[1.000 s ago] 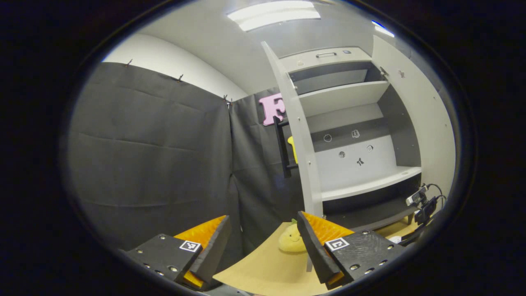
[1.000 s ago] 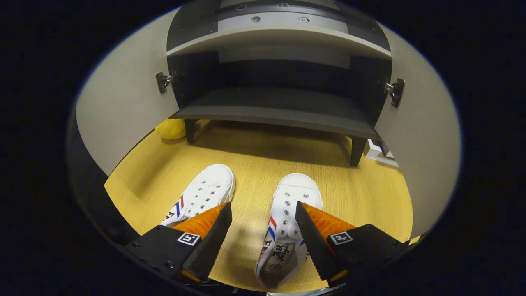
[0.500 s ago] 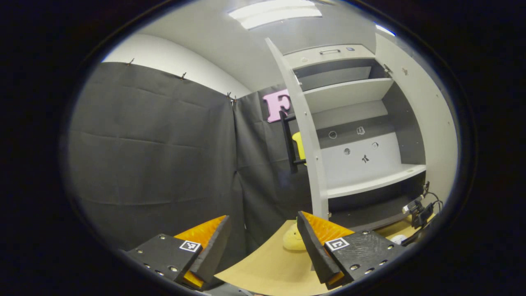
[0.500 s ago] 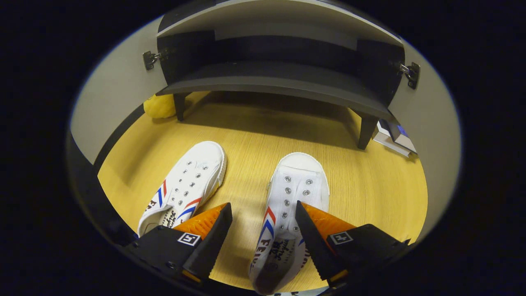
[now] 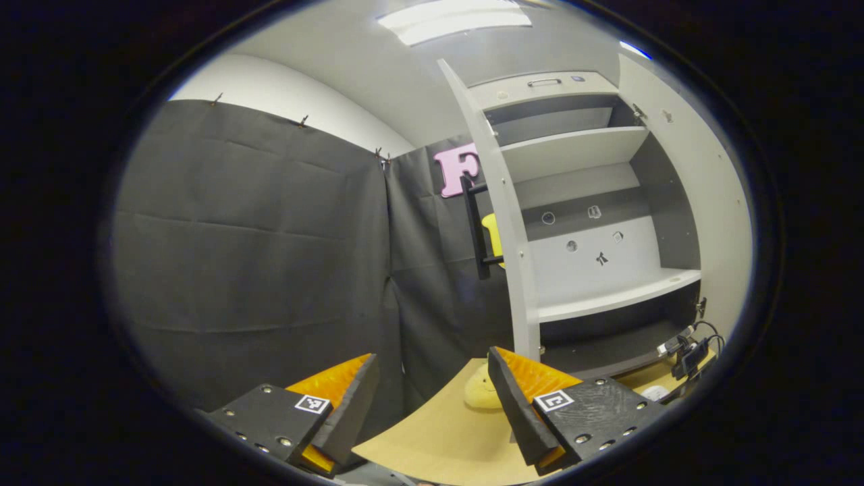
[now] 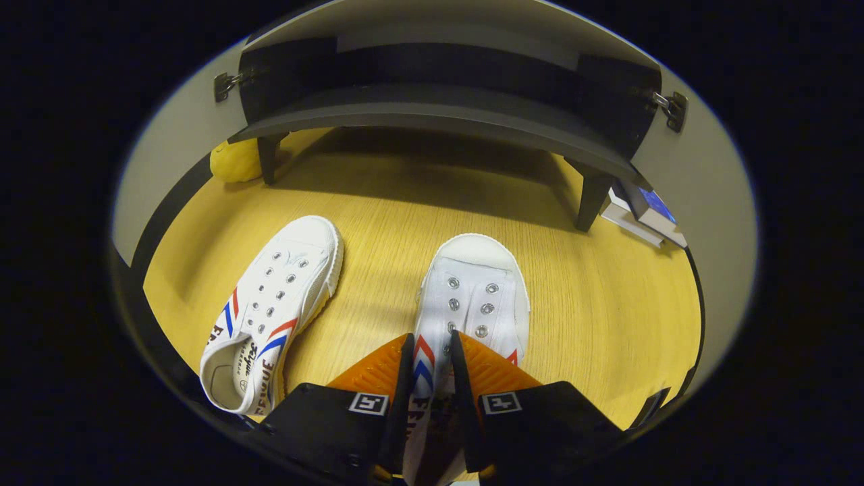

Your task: Grab one shoe with the right hand and put it into the shoe cabinet, grab the other shoe with the left hand and put it into the shoe cabinet; then close the right door with the right hand and the left door with the left hand.

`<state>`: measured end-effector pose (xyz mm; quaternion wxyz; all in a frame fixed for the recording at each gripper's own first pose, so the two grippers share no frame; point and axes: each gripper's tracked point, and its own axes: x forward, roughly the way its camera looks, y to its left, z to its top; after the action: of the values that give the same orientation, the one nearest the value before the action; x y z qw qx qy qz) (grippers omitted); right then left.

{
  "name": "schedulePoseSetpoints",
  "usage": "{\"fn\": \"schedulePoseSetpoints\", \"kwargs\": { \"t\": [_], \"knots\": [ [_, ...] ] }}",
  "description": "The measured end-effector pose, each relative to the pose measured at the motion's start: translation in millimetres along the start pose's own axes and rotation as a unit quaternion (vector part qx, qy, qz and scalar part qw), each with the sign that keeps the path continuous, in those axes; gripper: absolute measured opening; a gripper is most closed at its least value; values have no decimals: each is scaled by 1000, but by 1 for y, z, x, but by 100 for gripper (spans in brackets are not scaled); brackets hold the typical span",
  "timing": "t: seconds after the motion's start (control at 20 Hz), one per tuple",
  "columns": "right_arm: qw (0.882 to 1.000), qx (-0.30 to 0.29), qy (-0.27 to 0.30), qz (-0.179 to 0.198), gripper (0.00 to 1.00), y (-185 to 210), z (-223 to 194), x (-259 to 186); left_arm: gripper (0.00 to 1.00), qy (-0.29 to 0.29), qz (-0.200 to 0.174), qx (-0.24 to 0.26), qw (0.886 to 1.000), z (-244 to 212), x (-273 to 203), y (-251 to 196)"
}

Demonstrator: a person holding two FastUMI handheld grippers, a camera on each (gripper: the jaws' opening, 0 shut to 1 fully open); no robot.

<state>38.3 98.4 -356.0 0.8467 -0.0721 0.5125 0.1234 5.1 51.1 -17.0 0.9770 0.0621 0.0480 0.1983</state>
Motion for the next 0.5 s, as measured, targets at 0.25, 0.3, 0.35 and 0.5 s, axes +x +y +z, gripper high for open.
{"fn": "schedulePoseSetpoints", "kwargs": {
  "t": [0.25,0.3,0.35,0.5],
  "knots": [
    [1000,-20,-8,3,5,1,4,-3,94,-7,-8,3,1000,10,-5,-3],
    [1000,-22,-7,7,2,4,0,-3,94,-9,-8,1,1000,12,-6,-3],
    [1000,-20,-15,9,2,1,3,-9,94,-10,-12,-1,1000,11,-5,-5],
    [999,1,-37,13,1,-5,10,-17,94,-14,-14,-5,1000,12,-4,-4]
  ]
}}
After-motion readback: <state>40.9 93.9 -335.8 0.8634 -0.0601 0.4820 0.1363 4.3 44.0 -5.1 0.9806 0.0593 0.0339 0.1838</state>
